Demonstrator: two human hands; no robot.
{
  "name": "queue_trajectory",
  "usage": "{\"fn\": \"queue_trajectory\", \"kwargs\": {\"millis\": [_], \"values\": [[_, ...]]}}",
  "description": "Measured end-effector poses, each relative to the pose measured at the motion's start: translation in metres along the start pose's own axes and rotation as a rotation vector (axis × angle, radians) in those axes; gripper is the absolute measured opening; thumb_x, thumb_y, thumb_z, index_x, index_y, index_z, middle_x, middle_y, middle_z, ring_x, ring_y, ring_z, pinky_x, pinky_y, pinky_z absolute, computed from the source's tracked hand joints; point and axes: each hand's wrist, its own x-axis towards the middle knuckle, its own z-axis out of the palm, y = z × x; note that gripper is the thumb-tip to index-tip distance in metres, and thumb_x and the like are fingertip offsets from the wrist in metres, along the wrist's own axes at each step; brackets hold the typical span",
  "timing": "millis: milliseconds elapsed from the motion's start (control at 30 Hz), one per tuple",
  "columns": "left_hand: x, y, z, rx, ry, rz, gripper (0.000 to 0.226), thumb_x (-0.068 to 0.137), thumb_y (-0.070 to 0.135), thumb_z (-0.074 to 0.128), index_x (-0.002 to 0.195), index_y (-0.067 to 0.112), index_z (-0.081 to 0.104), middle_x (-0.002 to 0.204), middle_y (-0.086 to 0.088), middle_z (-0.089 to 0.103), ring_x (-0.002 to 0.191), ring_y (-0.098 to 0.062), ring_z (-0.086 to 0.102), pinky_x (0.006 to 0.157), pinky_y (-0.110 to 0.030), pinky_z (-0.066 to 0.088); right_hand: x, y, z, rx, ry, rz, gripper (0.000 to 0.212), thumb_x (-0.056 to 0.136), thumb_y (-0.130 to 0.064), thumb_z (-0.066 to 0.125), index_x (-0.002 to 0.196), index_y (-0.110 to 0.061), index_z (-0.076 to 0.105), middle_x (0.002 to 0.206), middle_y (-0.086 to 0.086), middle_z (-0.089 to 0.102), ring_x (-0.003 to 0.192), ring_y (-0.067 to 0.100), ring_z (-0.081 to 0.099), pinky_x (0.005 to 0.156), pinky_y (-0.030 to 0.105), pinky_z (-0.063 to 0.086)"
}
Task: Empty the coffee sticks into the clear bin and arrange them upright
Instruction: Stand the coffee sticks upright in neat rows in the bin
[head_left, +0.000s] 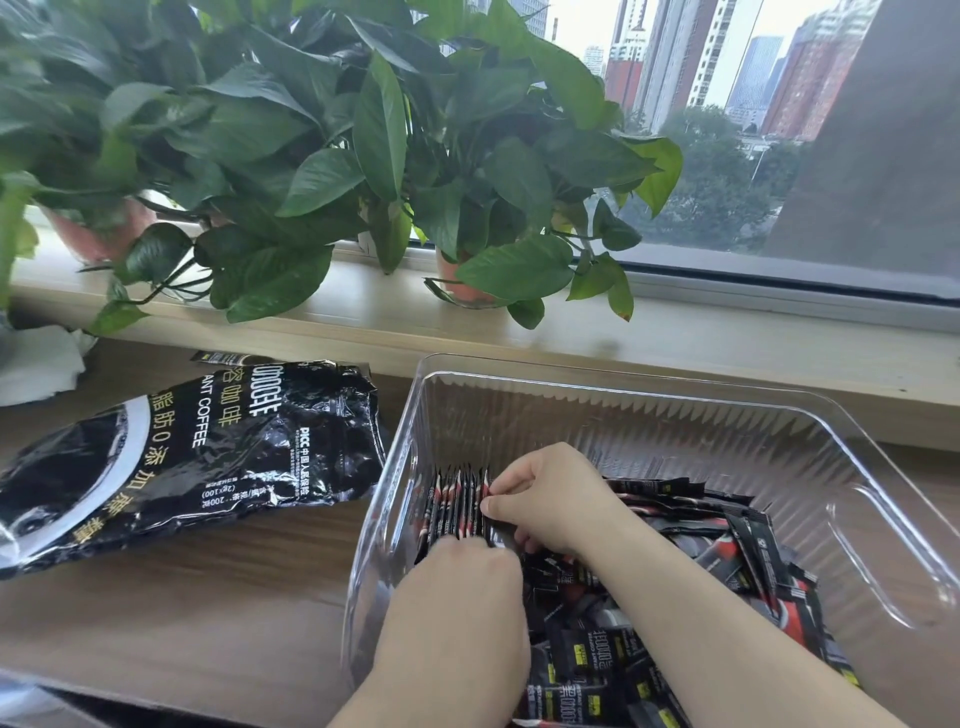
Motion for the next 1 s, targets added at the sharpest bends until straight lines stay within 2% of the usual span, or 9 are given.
{"fn": "queue_trajectory", "kwargs": {"millis": [67, 133, 233, 333, 400, 500, 600, 900, 1000], "values": [[0.000, 0.001, -0.004, -0.005, 0.066, 0.053, 0.017, 0.095, 0.019, 0.042, 0.099, 0.019, 0.059, 0.100, -0.001, 0.049, 0.105, -0.021, 0.047, 0.075, -0.028, 0.040, 0.002, 0.001, 0.001, 0.016, 0.003, 0.003, 0.011, 0.086, -0.024, 0.078, 0.081, -0.015, 0.074, 0.076, 0.008, 0.075, 0.053, 0.018, 0.061, 0.048, 0.022, 0.046], [0.001, -0.001, -0.004, 0.011, 0.197, 0.092, 0.007, 0.072, 0.014, 0.056, 0.072, 0.016, 0.062, 0.079, -0.001, 0.047, 0.080, -0.023, 0.053, 0.057, -0.030, 0.038, 0.003, 0.001, 0.002, 0.023, -0.003, 0.005, 0.017, 0.087, -0.022, 0.077, 0.090, -0.005, 0.073, 0.082, 0.016, 0.075, 0.053, 0.021, 0.059, 0.049, 0.024, 0.046], [0.002, -0.003, -0.001, -0.024, 0.228, 0.133, 0.001, 0.055, 0.017, 0.058, 0.055, 0.016, 0.058, 0.068, -0.003, 0.049, 0.064, -0.023, 0.051, 0.046, -0.030, 0.037, 0.005, 0.003, 0.004, 0.041, -0.020, 0.026, 0.011, 0.086, -0.020, 0.078, 0.090, -0.011, 0.073, 0.074, 0.007, 0.072, 0.050, 0.020, 0.057, 0.043, 0.021, 0.042], [0.004, -0.003, 0.003, -0.068, 0.173, 0.099, 0.012, 0.058, 0.019, 0.057, 0.065, 0.014, 0.065, 0.078, -0.005, 0.056, 0.073, -0.025, 0.057, 0.052, -0.032, 0.048, 0.004, 0.003, 0.003, 0.043, -0.043, 0.015, 0.011, 0.086, -0.021, 0.077, 0.096, -0.019, 0.077, 0.067, -0.001, 0.071, 0.045, 0.015, 0.056, 0.042, 0.019, 0.043], [0.003, -0.002, 0.002, -0.054, 0.102, 0.051, 0.025, 0.075, 0.019, 0.054, 0.092, 0.010, 0.069, 0.101, -0.006, 0.058, 0.096, -0.025, 0.060, 0.074, -0.036, 0.054, 0.003, 0.003, 0.003, 0.039, -0.046, -0.005, 0.012, 0.085, -0.021, 0.077, 0.096, -0.024, 0.079, 0.065, -0.003, 0.071, 0.046, 0.013, 0.059, 0.049, 0.022, 0.051], [0.002, -0.002, 0.008, 0.027, 0.054, 0.072, 0.043, 0.097, 0.028, 0.032, 0.135, 0.013, 0.046, 0.134, -0.001, 0.042, 0.129, -0.019, 0.037, 0.106, -0.030, 0.034, 0.004, 0.003, 0.005, 0.061, -0.008, -0.011, 0.007, 0.083, -0.022, 0.081, 0.088, -0.023, 0.076, 0.073, 0.002, 0.076, 0.063, 0.022, 0.073, 0.070, 0.037, 0.064], [0.001, -0.001, 0.005, 0.099, 0.091, 0.120, 0.051, 0.092, 0.033, 0.018, 0.132, 0.017, 0.046, 0.130, 0.000, 0.044, 0.126, -0.018, 0.038, 0.100, -0.027, 0.036, 0.002, 0.002, 0.005, 0.085, 0.019, 0.013, 0.009, 0.082, -0.018, 0.082, 0.082, -0.012, 0.075, 0.076, 0.010, 0.077, 0.067, 0.025, 0.076, 0.072, 0.045, 0.063], [0.002, -0.002, -0.006, 0.038, 0.018, 0.011, 0.043, 0.097, 0.011, 0.046, 0.139, 0.017, 0.038, 0.135, -0.002, 0.037, 0.129, -0.019, 0.038, 0.094, -0.026, 0.039, 0.002, -0.003, 0.009, 0.114, 0.054, 0.066, 0.028, 0.084, -0.021, 0.081, 0.058, -0.019, 0.071, 0.059, -0.002, 0.071, 0.054, 0.013, 0.070, 0.067, 0.028, 0.062], [-0.001, 0.002, -0.010, -0.005, 0.050, -0.051, 0.047, 0.069, 0.012, 0.079, 0.111, 0.008, 0.059, 0.113, -0.009, 0.051, 0.101, -0.024, 0.057, 0.065, -0.029, 0.049, 0.000, -0.004, 0.009, 0.165, 0.005, 0.106, 0.025, 0.087, -0.021, 0.079, 0.064, -0.015, 0.071, 0.057, 0.002, 0.071, 0.055, 0.014, 0.072, 0.076, 0.037, 0.064]]}}
